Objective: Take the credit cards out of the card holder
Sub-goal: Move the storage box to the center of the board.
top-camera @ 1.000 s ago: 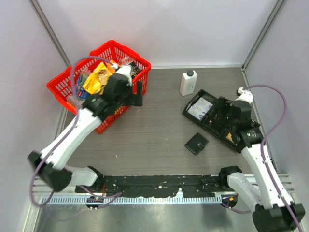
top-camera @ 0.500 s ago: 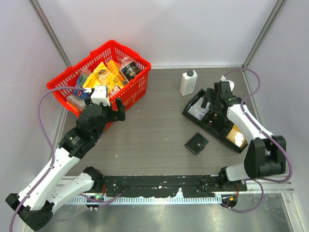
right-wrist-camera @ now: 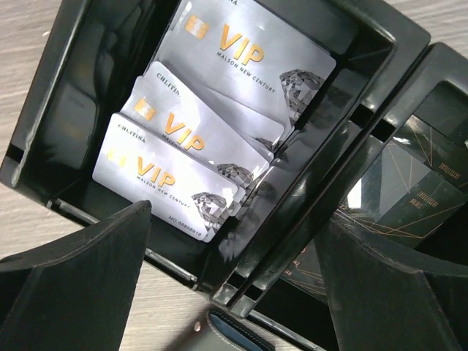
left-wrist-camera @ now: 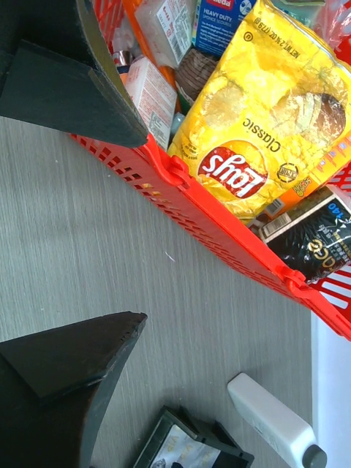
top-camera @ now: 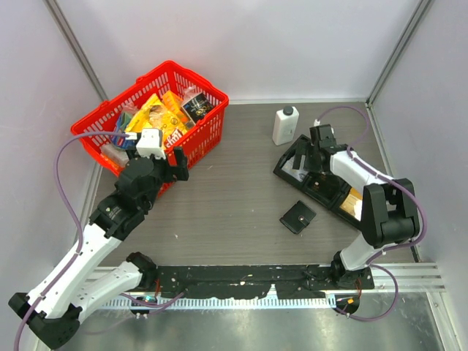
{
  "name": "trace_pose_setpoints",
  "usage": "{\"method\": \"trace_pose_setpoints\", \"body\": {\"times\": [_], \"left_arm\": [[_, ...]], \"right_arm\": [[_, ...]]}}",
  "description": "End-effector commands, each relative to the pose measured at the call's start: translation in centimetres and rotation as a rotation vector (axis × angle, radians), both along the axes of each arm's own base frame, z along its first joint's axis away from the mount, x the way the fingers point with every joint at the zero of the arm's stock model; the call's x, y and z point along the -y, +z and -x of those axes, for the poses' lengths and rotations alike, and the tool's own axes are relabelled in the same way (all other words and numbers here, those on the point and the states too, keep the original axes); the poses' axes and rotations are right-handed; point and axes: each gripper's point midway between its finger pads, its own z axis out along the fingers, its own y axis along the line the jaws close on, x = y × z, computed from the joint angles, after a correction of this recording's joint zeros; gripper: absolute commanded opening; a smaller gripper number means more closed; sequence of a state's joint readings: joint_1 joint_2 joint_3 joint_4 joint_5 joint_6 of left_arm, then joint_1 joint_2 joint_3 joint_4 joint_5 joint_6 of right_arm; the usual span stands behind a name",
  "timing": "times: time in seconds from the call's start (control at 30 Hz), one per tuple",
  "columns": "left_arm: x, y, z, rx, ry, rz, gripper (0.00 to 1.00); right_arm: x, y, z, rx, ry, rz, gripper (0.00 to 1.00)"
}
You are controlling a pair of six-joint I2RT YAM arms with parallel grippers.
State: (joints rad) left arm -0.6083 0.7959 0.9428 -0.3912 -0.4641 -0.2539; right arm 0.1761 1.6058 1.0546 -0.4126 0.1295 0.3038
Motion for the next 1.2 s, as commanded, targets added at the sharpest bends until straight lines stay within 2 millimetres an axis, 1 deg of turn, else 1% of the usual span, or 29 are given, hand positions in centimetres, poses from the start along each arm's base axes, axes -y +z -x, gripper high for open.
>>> {"method": "trace_pose_setpoints", "body": {"times": [0.0, 0.13, 0.17, 0.2, 0.23, 0.27, 0.3, 0.37, 0.4, 0.43, 0.47, 0.5, 0.53, 0.57, 0.6, 0.63, 0.67, 0.7, 0.77, 0.83, 0.87, 0.93, 0.97, 1.0, 1.03, 1.07, 1.1, 1.13, 1.17], "left_arm": [[-0.2, 1.7, -0.5, 0.065, 0.022, 0.027, 1.0], [-0.3, 1.7, -0.5, 0.066, 0.023, 0.026, 1.0], [-0.3, 1.6, -0.5, 0.065, 0.025, 0.025, 1.0], [-0.3, 1.6, -0.5, 0.064, 0.026, 0.024, 1.0], [-0.3, 1.5, -0.5, 0.063, 0.025, 0.023, 1.0], [-0.3, 1.5, -0.5, 0.062, 0.026, 0.022, 1.0], [-0.3, 1.6, -0.6, 0.064, 0.028, 0.024, 1.0], [-0.3, 1.5, -0.5, 0.062, 0.027, 0.021, 0.99], [-0.4, 1.5, -0.6, 0.062, 0.03, 0.02, 1.0], [-0.4, 1.4, -0.6, 0.06, 0.033, 0.016, 1.0], [-0.5, 1.3, -0.6, 0.06, 0.039, 0.013, 1.0], [-0.6, 1.3, -0.6, 0.06, 0.04, 0.013, 1.0], [-0.6, 1.4, -0.6, 0.063, 0.043, 0.011, 1.0], [-0.7, 1.4, -0.6, 0.063, 0.047, 0.009, 1.0], [-0.7, 1.3, -0.6, 0.063, 0.047, 0.008, 1.0], [-0.8, 1.4, -0.6, 0.065, 0.05, 0.006, 1.0], [-0.9, 1.4, -0.6, 0.065, 0.053, 0.006, 1.0], [-0.9, 1.3, -0.6, 0.064, 0.052, 0.004, 1.0], [-0.8, 1.3, -0.6, 0.064, 0.052, 0.004, 1.0], [-0.8, 1.3, -0.6, 0.064, 0.053, 0.005, 1.0], [-0.8, 1.3, -0.6, 0.064, 0.053, 0.005, 1.0], [-0.8, 1.4, -0.6, 0.065, 0.05, 0.01, 1.0], [-0.8, 1.3, -0.6, 0.064, 0.049, 0.01, 1.0], [-0.8, 1.4, -0.5, 0.066, 0.048, 0.013, 1.0], [-0.7, 1.4, -0.5, 0.066, 0.046, 0.015, 1.0], [-0.8, 1.4, -0.5, 0.066, 0.046, 0.015, 1.0], [-0.7, 1.4, -0.5, 0.066, 0.043, 0.016, 1.0], [-0.7, 1.6, -0.4, 0.069, 0.042, 0.018, 1.0], [-0.8, 1.6, -0.4, 0.07, 0.043, 0.019, 1.0]], "right_arm": [[-5.3, 2.5, -1.7, 0.112, 0.217, -0.026, 0.95], [-8.4, 2.7, -1.4, 0.123, 0.327, -0.032, 0.95], [-8.9, 2.7, -1.4, 0.124, 0.339, -0.035, 0.95], [-9.8, 3.1, -1.4, 0.134, 0.366, -0.036, 0.95], [-10.7, 2.9, -1.3, 0.131, 0.394, -0.038, 0.95], [-11.3, 3.4, -1.6, 0.144, 0.405, -0.04, 0.95], [-12.1, 3.3, -1.6, 0.141, 0.422, -0.041, 0.95], [-14.1, 4.2, -2.2, 0.158, 0.472, -0.073, 0.95], [-14.5, 3.7, -2.4, 0.146, 0.482, -0.072, 0.95], [-15.4, 4.6, -3.0, 0.169, 0.502, -0.071, 0.95], [-15.7, 4.0, -3.2, 0.155, 0.508, -0.065, 0.95], [-16.4, 4.7, -3.8, 0.174, 0.524, -0.065, 0.95], [-16.8, 4.3, -4.0, 0.164, 0.538, -0.062, 0.95], [-17.6, 5.2, -4.6, 0.187, 0.552, -0.064, 0.95], [-17.9, 4.7, -4.6, 0.171, 0.57, -0.06, 0.95], [-18.7, 5.6, -5.0, 0.191, 0.587, -0.064, 0.95], [-18.9, 5.2, -4.9, 0.178, 0.605, -0.048, 0.95], [-19.2, 5.7, -4.9, 0.178, 0.614, -0.037, 0.95], [-19.3, 6.1, -4.7, 0.173, 0.623, -0.006, 0.95], [-19.5, 6.9, -4.0, 0.179, 0.629, -0.008, 0.96], [-18.9, 8.1, -4.0, 0.204, 0.596, 0.009, 0.97], [-18.1, 9.5, -3.3, 0.231, 0.558, 0.009, 0.98], [-17.2, 10.4, -2.6, 0.244, 0.528, 0.02, 0.98], [-16.8, 10.8, -2.3, 0.248, 0.5, 0.016, 0.99], [-15.6, 11.4, -1.4, 0.254, 0.465, 0.028, 1.0], [-15.1, 11.6, -0.9, 0.252, 0.426, 0.023, 1.0], [-13.7, 11.9, 0.2, 0.25, 0.382, 0.038, 1.0], [-13.1, 12.1, 0.7, 0.25, 0.339, 0.033, 1.0], [-11.5, 12.0, 2.0, 0.237, 0.291, 0.052, 1.0]]}}
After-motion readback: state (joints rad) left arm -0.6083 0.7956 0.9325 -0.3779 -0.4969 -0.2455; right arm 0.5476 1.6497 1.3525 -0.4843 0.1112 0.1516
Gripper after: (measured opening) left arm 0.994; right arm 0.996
